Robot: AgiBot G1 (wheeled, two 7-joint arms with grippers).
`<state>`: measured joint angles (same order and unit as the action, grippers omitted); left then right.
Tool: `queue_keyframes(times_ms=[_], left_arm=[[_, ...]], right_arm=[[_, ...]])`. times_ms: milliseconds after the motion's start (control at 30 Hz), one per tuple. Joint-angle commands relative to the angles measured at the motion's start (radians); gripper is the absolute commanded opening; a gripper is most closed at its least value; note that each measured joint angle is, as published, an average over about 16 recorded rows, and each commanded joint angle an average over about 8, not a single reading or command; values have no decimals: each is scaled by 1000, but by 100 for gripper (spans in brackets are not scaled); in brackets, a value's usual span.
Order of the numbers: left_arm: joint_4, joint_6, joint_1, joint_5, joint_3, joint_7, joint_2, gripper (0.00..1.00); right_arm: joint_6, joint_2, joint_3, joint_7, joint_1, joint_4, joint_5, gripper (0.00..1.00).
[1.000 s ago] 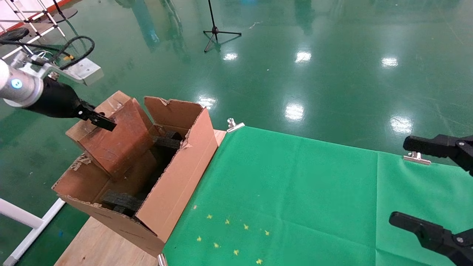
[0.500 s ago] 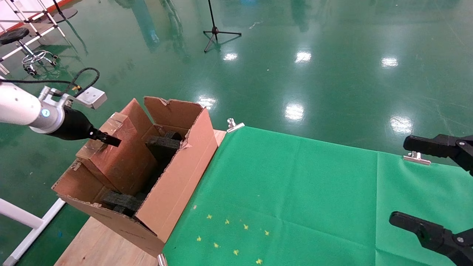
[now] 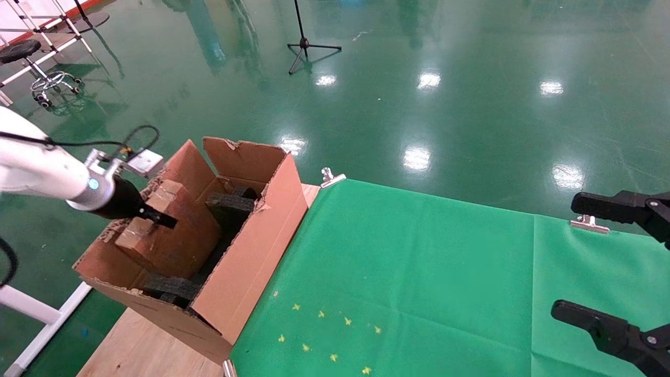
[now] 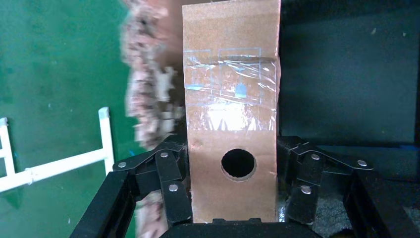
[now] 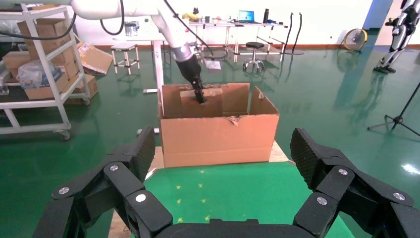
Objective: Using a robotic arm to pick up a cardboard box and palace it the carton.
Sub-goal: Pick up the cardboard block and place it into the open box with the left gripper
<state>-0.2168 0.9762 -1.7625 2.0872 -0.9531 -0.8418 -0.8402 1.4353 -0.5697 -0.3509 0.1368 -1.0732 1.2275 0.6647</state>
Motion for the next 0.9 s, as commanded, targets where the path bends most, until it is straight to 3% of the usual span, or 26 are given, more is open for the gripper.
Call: queue_keyframes(times_ms=[33, 367, 400, 633, 667, 900], left_arm=[[25, -19, 14, 2, -2, 6, -16, 0], [139, -108, 81, -24, 12, 36, -79, 0], [146, -115, 86, -27, 14, 36, -81, 4], [170, -183, 115, -45, 28, 43, -92, 92], [172, -190, 118, -47, 29, 43, -93, 100], [168, -183, 115, -48, 28, 43, -90, 100]], right_arm=[[0, 0, 0, 0, 0, 0, 0, 100], [0, 0, 0, 0, 0, 0, 0, 100], [0, 0, 0, 0, 0, 0, 0, 100], [0, 0, 0, 0, 0, 0, 0, 100], [0, 0, 0, 0, 0, 0, 0, 100], [0, 0, 0, 0, 0, 0, 0, 100]])
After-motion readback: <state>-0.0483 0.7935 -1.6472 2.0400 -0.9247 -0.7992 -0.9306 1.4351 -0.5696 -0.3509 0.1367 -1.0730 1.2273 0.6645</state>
